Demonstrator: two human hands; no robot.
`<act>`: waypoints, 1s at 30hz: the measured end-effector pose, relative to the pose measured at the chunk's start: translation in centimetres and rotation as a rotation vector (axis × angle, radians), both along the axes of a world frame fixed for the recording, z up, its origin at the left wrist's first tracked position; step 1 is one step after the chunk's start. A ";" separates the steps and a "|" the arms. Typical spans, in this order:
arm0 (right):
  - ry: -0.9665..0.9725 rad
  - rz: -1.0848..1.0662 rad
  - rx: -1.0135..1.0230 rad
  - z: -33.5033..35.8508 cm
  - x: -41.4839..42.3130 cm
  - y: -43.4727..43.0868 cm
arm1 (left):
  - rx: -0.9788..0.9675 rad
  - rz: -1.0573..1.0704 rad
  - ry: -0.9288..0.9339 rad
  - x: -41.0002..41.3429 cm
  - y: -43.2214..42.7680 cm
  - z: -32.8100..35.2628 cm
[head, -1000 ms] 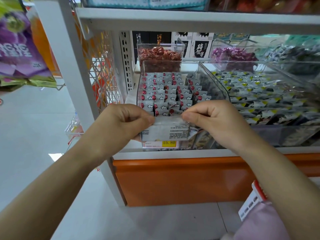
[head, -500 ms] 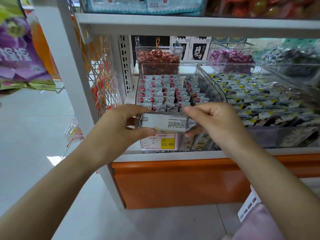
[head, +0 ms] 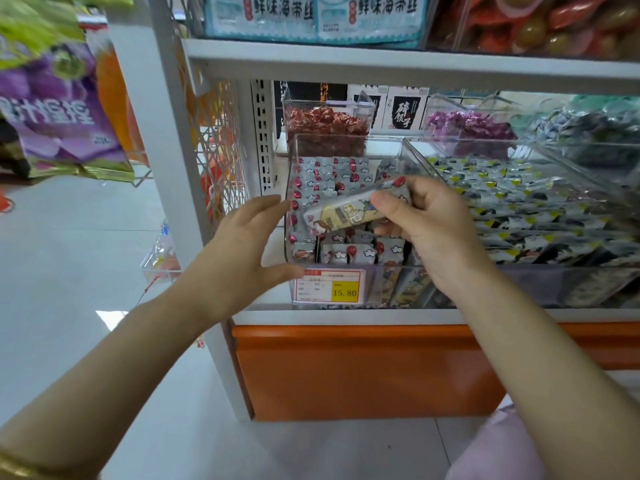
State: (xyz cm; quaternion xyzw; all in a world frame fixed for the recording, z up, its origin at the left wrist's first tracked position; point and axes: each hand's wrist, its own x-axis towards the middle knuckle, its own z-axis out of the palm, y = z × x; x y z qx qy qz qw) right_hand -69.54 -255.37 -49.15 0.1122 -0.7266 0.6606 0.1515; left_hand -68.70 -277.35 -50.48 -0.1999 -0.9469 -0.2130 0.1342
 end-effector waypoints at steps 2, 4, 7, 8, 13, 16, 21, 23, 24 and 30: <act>0.006 0.027 0.097 0.2 -0.2 -0.3 | -0.042 -0.027 -0.001 -0.2 -0.1 -0.5; 0.029 0.040 0.196 0.4 -0.4 -0.6 | -0.042 -0.061 0.004 -0.4 -0.3 -0.6; 0.086 0.030 0.406 0.8 -0.6 -1.2 | -0.043 -0.086 0.002 -0.7 -0.7 -0.6; 0.122 0.017 0.511 0.8 -0.8 -1.6 | -0.033 -0.096 -0.008 -0.8 -0.8 -0.6; 0.192 -0.014 0.769 0.0 -1.1 -4.1 | 0.066 -0.123 -0.042 -1.1 -0.5 -0.9; 0.240 -0.068 0.811 -0.7 -1.0 -5.2 | 0.095 -0.121 -0.056 -1.2 -0.6 -1.0; 0.329 -0.072 1.112 -1.9 -0.9 -5.5 | 0.101 -0.121 -0.081 -1.0 -0.6 -1.0; 0.317 -0.050 1.133 -1.9 -1.0 -5.3 | 0.110 -0.119 -0.096 -1.0 -0.6 -0.8; 0.304 -0.039 1.120 -1.8 -1.1 -5.2 | 0.112 -0.118 -0.097 -0.9 -0.5 -0.7; 0.220 -0.139 0.860 -0.3 -3.0 -5.2 | 0.151 -0.094 -0.038 -1.4 -0.4 -0.1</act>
